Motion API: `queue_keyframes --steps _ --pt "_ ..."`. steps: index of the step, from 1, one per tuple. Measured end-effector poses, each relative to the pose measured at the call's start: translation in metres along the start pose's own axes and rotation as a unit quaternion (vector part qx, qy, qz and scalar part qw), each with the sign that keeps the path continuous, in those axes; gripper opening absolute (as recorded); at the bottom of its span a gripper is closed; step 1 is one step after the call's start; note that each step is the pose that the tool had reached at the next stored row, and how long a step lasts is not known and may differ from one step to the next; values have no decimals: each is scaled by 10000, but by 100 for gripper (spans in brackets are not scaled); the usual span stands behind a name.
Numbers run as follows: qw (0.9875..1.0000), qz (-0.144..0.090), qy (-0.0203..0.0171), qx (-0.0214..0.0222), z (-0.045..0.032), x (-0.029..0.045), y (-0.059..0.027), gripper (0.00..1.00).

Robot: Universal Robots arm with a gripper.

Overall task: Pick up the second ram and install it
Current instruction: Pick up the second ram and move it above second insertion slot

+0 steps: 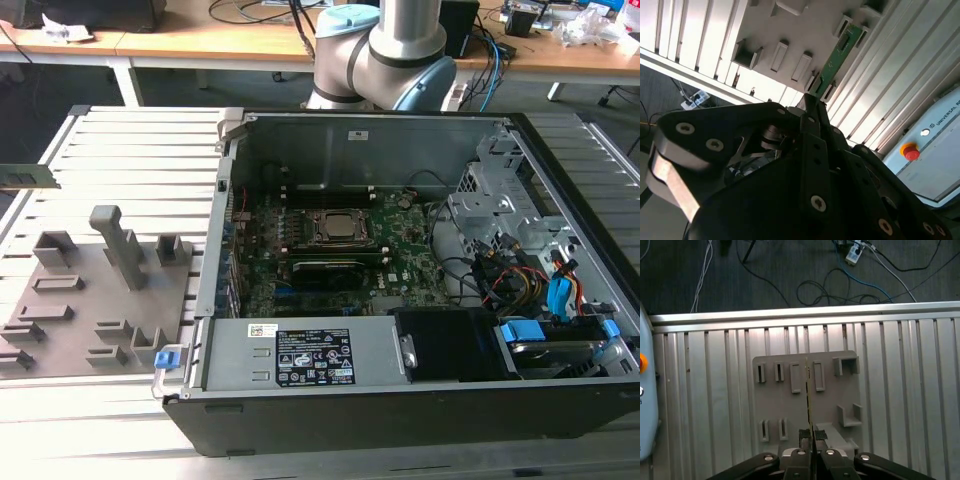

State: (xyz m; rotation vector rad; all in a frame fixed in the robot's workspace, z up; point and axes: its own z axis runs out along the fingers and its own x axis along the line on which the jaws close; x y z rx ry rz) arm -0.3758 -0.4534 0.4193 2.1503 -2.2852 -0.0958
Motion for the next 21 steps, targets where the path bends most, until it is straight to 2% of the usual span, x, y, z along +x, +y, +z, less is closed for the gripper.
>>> queue_keyframes --steps 1,3,6,15,16,20,21 --pt "10000 0 0 0 -1 -1 -20 13" --pt "10000 0 0 0 -5 -7 -123 13" --pt "10000 0 0 0 -16 -22 -360 13" --pt "10000 0 0 0 -28 -40 -643 13" --pt "10000 0 0 -1 -31 -43 -703 13" --pt "10000 0 0 0 -36 -51 -820 13" --pt "10000 0 0 -1 -38 -54 -874 13"
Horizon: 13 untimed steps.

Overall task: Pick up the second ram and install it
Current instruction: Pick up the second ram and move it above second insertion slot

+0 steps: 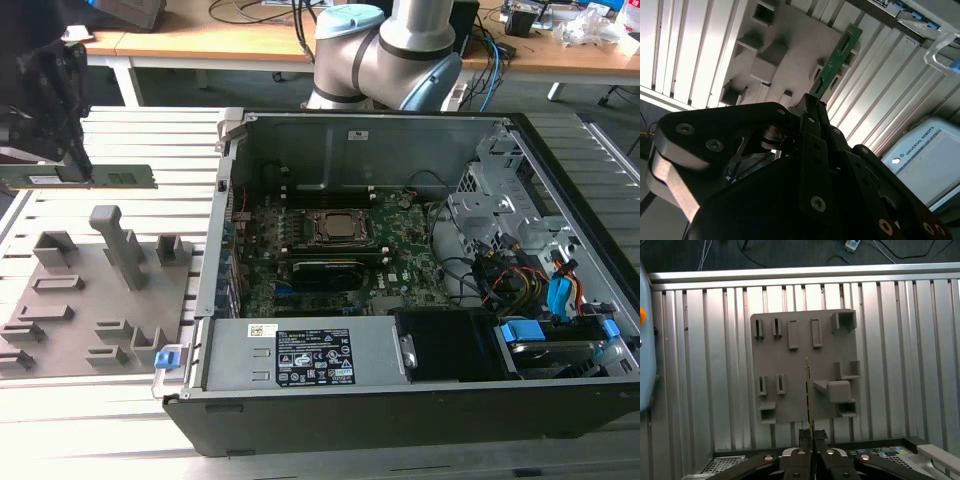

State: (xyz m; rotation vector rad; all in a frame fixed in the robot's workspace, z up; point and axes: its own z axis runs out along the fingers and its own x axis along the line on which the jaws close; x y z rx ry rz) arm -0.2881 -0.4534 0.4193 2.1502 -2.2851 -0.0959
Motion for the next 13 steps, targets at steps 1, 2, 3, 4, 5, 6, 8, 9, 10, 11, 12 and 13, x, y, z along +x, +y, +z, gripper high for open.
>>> queue_keyframes --steps 1,2,3,4,5,6,8,9,10,11,12,13 --pt "10000 0 0 0 -2 -3 -42 13" --pt "10000 0 0 0 -4 -5 -78 13" --pt "10000 0 0 0 -5 -7 -106 13" --pt "10000 0 0 0 -6 -9 -145 13" --pt "10000 1 0 0 -8 -12 -183 13" --pt "10000 0 0 0 -9 -13 -207 13" --pt "10000 0 0 -1 -13 -18 -289 13" --pt "10000 1 0 -1 -15 -21 -338 13" --pt "10000 1 0 0 -18 -25 -405 13" --pt "10000 0 0 0 -20 -28 -457 13" --pt "10000 0 -1 0 -21 -30 -490 13" --pt "10000 0 0 -1 -23 -32 -523 13"
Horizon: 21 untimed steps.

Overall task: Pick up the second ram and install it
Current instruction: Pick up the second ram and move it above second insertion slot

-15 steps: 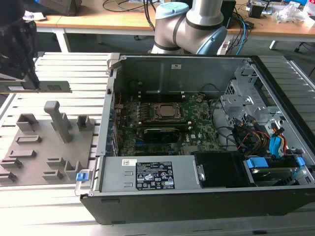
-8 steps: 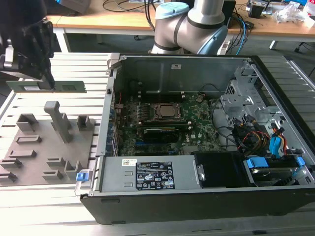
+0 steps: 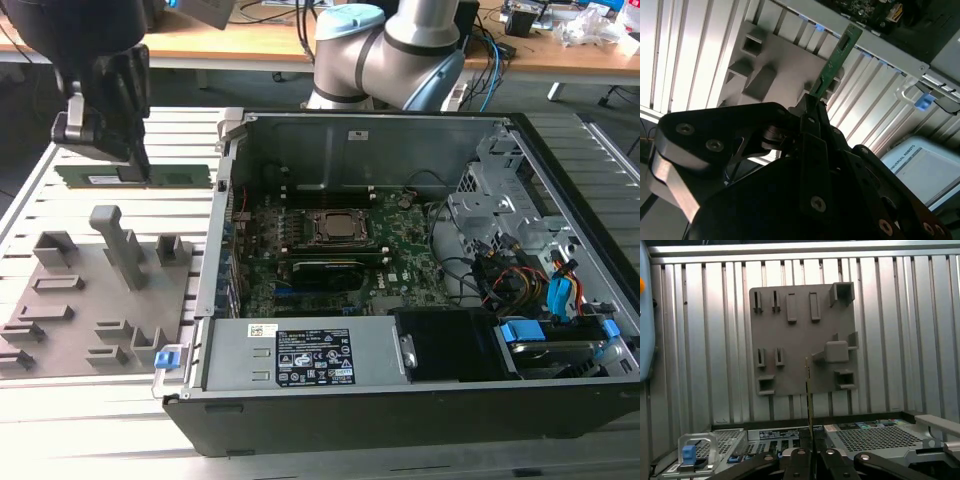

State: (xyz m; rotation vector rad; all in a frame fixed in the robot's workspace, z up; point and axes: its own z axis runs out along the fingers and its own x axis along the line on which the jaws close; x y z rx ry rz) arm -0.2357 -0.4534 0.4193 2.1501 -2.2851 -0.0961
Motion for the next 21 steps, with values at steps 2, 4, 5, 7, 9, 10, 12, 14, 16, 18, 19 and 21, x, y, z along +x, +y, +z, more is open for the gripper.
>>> queue_keyframes --steps 2,4,5,7,9,10,12,14,16,18,19,21 --pt "10000 0 0 0 -2 -3 -41 13" --pt "10000 0 0 0 -5 -7 -108 13" --pt "10000 0 0 0 -6 -8 -130 13" --pt "10000 0 0 0 -9 -13 -208 13" --pt "10000 0 0 0 -12 -17 -273 13" --pt "10000 0 0 0 -13 -18 -294 13" --pt "10000 -1 0 -1 -17 -23 -378 13" --pt "10000 0 0 -1 -19 -26 -426 13" --pt "10000 0 0 -2 -23 -33 -534 13" --pt "10000 0 0 -3 -27 -38 -613 13" --pt "10000 0 0 -3 -28 -40 -640 13" --pt "10000 0 0 -4 -32 -45 -733 13"
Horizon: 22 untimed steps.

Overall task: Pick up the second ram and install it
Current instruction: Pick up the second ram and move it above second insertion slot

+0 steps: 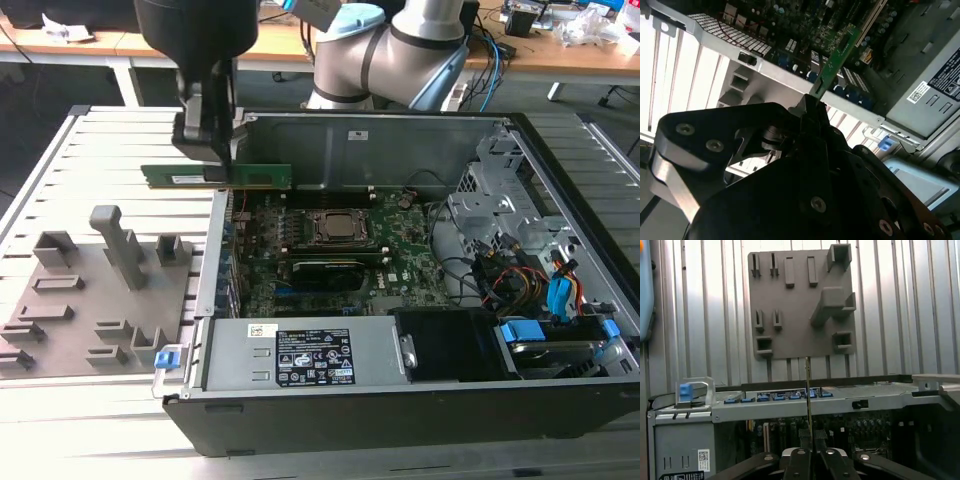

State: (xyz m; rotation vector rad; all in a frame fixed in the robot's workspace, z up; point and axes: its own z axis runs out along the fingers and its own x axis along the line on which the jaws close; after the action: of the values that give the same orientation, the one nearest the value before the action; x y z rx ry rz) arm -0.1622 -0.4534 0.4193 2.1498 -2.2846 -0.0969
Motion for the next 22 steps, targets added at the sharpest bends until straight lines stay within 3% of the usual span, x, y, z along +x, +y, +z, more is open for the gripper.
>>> queue_keyframes --steps 12,19,22 --pt "10000 0 0 -5 -22 -31 -497 13" --pt "10000 1 0 -9 -40 -56 -899 13" --pt "10000 0 1 -10 -44 -60 -973 13"
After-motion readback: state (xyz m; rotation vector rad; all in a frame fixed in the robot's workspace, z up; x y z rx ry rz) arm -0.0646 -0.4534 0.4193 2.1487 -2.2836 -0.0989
